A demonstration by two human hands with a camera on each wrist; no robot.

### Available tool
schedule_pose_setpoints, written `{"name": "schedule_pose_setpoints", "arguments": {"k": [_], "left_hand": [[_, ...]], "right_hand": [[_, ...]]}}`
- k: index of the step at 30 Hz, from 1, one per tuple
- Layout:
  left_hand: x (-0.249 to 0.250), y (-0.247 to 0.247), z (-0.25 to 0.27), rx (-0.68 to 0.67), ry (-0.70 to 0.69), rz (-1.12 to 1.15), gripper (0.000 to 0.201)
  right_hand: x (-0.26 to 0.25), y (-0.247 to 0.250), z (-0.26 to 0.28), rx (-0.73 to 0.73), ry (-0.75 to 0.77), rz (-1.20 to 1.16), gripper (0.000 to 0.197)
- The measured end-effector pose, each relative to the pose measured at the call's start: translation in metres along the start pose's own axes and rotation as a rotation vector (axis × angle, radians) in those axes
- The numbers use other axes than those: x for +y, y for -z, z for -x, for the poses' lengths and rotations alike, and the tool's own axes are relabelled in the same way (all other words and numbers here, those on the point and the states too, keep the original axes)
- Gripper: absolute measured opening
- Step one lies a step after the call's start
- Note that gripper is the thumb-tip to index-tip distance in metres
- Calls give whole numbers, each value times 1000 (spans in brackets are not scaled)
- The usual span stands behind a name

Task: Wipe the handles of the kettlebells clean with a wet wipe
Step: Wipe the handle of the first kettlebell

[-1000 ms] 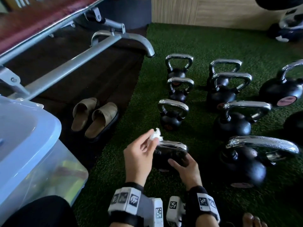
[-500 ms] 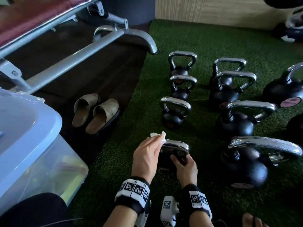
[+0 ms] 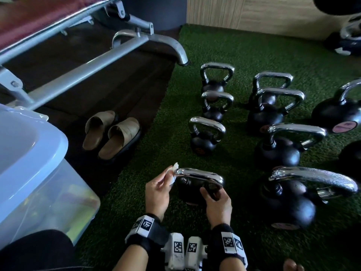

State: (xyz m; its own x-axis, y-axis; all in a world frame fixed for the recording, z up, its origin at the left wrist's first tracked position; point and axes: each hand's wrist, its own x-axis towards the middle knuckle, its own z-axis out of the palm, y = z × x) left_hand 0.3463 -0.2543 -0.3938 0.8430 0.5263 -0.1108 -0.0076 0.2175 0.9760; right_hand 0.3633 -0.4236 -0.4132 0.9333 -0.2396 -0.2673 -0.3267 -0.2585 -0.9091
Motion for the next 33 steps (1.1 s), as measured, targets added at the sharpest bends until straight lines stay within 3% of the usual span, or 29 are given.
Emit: {"name": "schedule_pose_setpoints", "arguments": {"k": [5, 12, 16, 19, 22, 24, 27, 30, 33], "left_hand": [[-9, 4, 3, -93, 211, 32, 25], [-19, -9, 7, -59, 154, -60, 27], [-22, -17, -20, -33, 127, -242, 38], [-15, -26, -38, -126, 31, -551, 37], [-9, -33, -56, -260, 125, -614, 31], [-13, -30, -65, -383, 176, -651, 34], [-8, -29, -60, -474, 145, -679, 45], [5, -36, -51, -399, 38, -708, 27], [16, -41, -45, -358, -59, -566, 20]], "right_hand": [[1, 7, 2, -8, -22, 3, 14], [-6, 14, 14, 35, -68, 53, 14], [-9, 13, 38, 54, 98, 316, 30], [2, 6, 43, 42, 263, 365, 45], [5, 1, 34, 75, 338, 339, 37], [-3, 2, 23, 60, 299, 249, 31], [-6, 2, 4, -202, 51, 164, 53], [-3, -3, -7, -261, -47, 136, 68], [-4, -7, -8, -210, -62, 112, 55]]}}
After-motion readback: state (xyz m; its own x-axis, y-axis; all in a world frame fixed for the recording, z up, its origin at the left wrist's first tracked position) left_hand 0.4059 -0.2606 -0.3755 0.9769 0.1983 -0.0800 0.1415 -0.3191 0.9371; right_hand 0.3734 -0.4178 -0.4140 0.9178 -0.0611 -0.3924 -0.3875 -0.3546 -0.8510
